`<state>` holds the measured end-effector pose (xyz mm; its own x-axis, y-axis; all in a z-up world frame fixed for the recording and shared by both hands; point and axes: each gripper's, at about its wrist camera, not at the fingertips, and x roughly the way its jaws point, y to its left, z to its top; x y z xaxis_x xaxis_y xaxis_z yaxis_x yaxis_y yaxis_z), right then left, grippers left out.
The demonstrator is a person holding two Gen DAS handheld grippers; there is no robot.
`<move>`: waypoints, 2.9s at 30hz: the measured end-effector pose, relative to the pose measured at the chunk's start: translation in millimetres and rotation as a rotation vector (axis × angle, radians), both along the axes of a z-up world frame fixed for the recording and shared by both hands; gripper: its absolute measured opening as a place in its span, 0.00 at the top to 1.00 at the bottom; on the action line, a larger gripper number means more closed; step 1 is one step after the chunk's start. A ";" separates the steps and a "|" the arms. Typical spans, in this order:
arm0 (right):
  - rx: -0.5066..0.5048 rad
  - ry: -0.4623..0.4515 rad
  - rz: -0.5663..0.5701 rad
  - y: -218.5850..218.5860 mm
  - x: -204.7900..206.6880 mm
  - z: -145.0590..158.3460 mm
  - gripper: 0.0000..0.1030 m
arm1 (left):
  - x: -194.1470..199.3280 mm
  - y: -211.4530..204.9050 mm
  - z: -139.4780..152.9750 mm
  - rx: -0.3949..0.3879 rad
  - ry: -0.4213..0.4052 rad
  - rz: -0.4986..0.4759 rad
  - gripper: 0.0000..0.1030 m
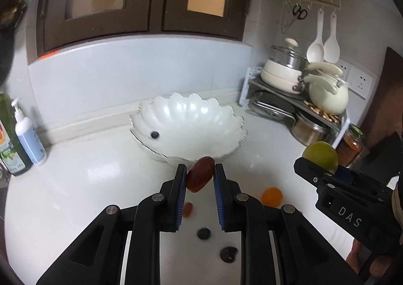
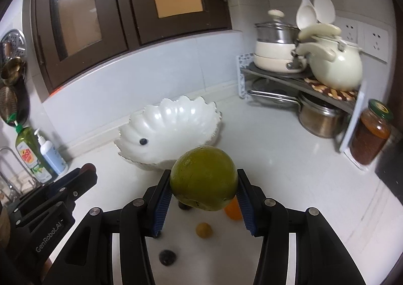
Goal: Organize fruits
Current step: 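Lift and carry the red plum and green fruit over the bowl, then open left tool to drop the red plum into the bowl while right tool releases the green fruit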
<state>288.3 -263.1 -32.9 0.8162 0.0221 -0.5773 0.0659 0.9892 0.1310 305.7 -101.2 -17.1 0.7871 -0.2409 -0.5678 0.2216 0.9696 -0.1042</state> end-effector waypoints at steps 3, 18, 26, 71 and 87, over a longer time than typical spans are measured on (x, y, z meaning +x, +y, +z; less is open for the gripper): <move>0.003 -0.010 0.015 6.1 9.6 5.8 0.51 | 6.8 5.7 6.0 -0.008 -0.010 0.008 0.78; -0.052 -0.044 0.078 41.2 68.0 29.8 0.51 | 65.9 24.1 26.6 0.045 -0.017 0.013 0.78; -0.088 -0.003 0.084 45.8 111.3 31.9 0.51 | 101.9 21.7 32.6 0.081 -0.006 0.003 0.78; -0.126 0.531 0.130 29.7 314.7 -76.3 0.51 | 301.8 -13.4 -82.5 0.219 0.464 -0.047 0.78; -0.178 0.503 0.085 28.2 297.7 -57.3 0.43 | 281.5 -3.5 -60.4 0.266 0.410 0.006 0.45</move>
